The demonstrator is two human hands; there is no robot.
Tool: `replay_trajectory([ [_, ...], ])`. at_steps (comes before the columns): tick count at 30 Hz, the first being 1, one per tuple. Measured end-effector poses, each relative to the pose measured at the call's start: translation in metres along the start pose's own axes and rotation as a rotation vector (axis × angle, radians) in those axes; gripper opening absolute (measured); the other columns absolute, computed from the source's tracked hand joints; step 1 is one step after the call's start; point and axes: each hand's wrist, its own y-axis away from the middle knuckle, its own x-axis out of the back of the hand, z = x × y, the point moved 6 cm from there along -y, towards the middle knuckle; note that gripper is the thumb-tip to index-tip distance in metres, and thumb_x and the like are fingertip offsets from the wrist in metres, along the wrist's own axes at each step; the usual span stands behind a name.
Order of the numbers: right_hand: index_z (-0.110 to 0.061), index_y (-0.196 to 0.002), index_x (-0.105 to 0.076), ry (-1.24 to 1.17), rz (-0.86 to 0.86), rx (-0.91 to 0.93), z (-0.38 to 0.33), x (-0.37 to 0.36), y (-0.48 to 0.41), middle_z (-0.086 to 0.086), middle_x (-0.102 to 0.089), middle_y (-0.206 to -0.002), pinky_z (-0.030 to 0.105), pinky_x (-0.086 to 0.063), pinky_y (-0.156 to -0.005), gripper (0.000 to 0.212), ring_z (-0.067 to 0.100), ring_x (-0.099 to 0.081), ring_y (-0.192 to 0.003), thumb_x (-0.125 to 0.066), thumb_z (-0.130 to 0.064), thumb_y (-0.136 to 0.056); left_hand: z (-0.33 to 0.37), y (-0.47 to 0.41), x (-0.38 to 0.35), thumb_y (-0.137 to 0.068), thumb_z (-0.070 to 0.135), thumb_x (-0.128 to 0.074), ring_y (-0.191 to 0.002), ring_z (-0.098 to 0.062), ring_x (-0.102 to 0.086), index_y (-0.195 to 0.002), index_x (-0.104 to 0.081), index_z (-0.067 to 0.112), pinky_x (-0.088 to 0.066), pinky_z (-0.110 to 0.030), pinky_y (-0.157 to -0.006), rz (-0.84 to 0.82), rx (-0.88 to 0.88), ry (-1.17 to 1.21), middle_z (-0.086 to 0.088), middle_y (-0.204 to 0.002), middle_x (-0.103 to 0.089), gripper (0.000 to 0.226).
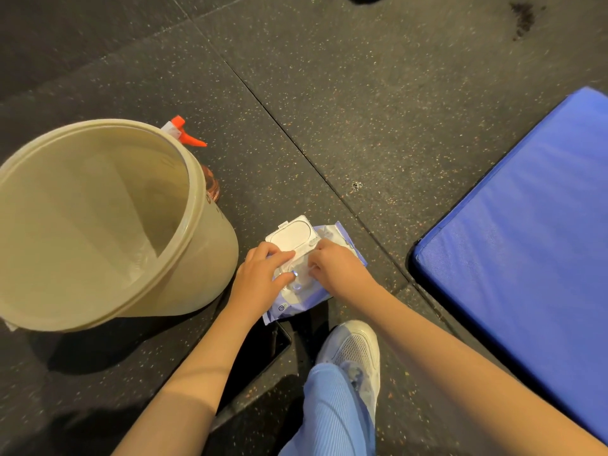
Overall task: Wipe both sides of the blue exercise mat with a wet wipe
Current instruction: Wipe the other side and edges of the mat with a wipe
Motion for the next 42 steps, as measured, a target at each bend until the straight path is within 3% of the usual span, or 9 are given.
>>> replay_trajectory([
  [5,0.001,-0.098,-0.062,-0.243,0.052,-0.114,0.006,0.029,0.003,0.015,-0.063,-0.099,0.030,-0.041,-0.078,0.015,0.030,-0.059,-0.092,-0.050,-0.007,-0.093,0.000,-0.002,0.002,-0.089,0.031,-0.068,-0.109,-0.017,-0.044,-0.128,-0.061,0.024,-0.045,-0.040,-0.090,0.009,-0.001,0.027,0.005,-0.116,-0.048,0.040],
  [9,-0.005,-0.085,-0.055,-0.391,0.276,-0.090,0.016,0.065,0.020,0.006,-0.055,-0.078,0.018,-0.032,-0.053,0.007,0.019,-0.047,-0.070,-0.050,-0.005,-0.091,0.000,-0.002,0.002,-0.088,0.032,-0.069,-0.107,-0.016,-0.045,-0.127,-0.063,0.023,-0.046,-0.039,-0.089,0.024,0.000,0.039,0.004,-0.114,-0.048,0.040],
  [15,-0.009,-0.085,-0.048,-0.567,0.465,-0.075,0.021,0.111,0.033,-0.004,-0.042,-0.061,0.014,-0.030,-0.049,0.008,0.008,-0.033,-0.054,-0.046,-0.003,-0.090,0.001,-0.002,0.000,-0.089,0.029,-0.068,-0.106,-0.021,-0.048,-0.116,-0.064,0.012,-0.045,-0.041,-0.087,-0.008,0.044,-0.037,0.000,-0.116,-0.049,0.032],
  [22,-0.011,-0.107,-0.063,-0.586,0.607,-0.215,0.049,0.096,0.043,0.005,-0.060,-0.087,0.027,-0.033,-0.062,0.027,0.015,-0.049,-0.072,-0.047,0.000,-0.087,-0.011,0.004,0.002,-0.099,0.005,-0.038,-0.120,-0.014,-0.048,-0.119,-0.057,0.027,-0.036,-0.027,-0.101,0.040,0.318,0.673,0.005,-0.123,-0.056,0.035],
  [25,-0.009,-0.109,-0.065,-0.564,0.575,-0.283,0.063,0.076,0.043,0.012,-0.063,-0.098,0.026,-0.032,-0.068,0.030,0.023,-0.052,-0.085,-0.048,0.000,-0.087,-0.014,0.007,0.001,-0.089,-0.010,-0.039,-0.119,-0.018,-0.049,-0.116,-0.050,0.031,-0.038,-0.035,-0.106,-0.010,0.256,0.544,0.006,-0.117,-0.054,0.050],
  [28,-0.009,-0.109,-0.066,-0.586,0.558,-0.350,0.072,0.059,0.044,0.011,-0.063,-0.101,0.024,-0.032,-0.070,0.029,0.020,-0.052,-0.090,-0.048,-0.002,-0.088,-0.001,0.002,0.000,-0.086,0.024,-0.069,-0.115,-0.021,-0.048,-0.126,-0.048,0.025,-0.041,-0.040,-0.098,0.009,0.201,0.205,0.003,-0.118,-0.048,0.044],
  [30,-0.009,-0.106,-0.067,-0.610,0.558,-0.377,0.077,0.053,0.043,0.010,-0.065,-0.100,0.026,-0.035,-0.072,0.026,0.023,-0.055,-0.093,-0.048,-0.003,-0.088,0.012,-0.003,-0.003,-0.078,0.047,-0.074,-0.118,-0.023,-0.044,-0.134,-0.043,0.018,-0.040,-0.040,-0.099,0.045,0.252,0.022,-0.004,-0.126,-0.043,0.071],
  [35,-0.006,-0.098,-0.067,-0.637,0.545,-0.415,0.080,0.045,0.048,0.010,-0.066,-0.096,0.036,-0.046,-0.079,0.020,0.024,-0.059,-0.091,-0.048,-0.006,-0.089,0.016,-0.015,-0.005,-0.072,0.057,-0.076,-0.137,-0.028,-0.027,-0.152,-0.009,0.017,-0.029,-0.044,-0.109,0.082,0.376,-0.088,-0.006,-0.151,-0.019,0.112],
  [42,-0.006,-0.097,-0.066,-0.635,0.506,-0.422,0.078,0.039,0.055,0.010,-0.066,-0.094,0.033,-0.044,-0.075,0.019,0.023,-0.058,-0.089,-0.048,-0.006,-0.089,0.022,-0.025,0.012,-0.079,0.044,-0.076,-0.128,-0.025,-0.041,-0.148,-0.028,0.017,-0.034,-0.042,-0.102,0.149,0.307,-0.067,-0.005,-0.140,-0.039,0.088],
])
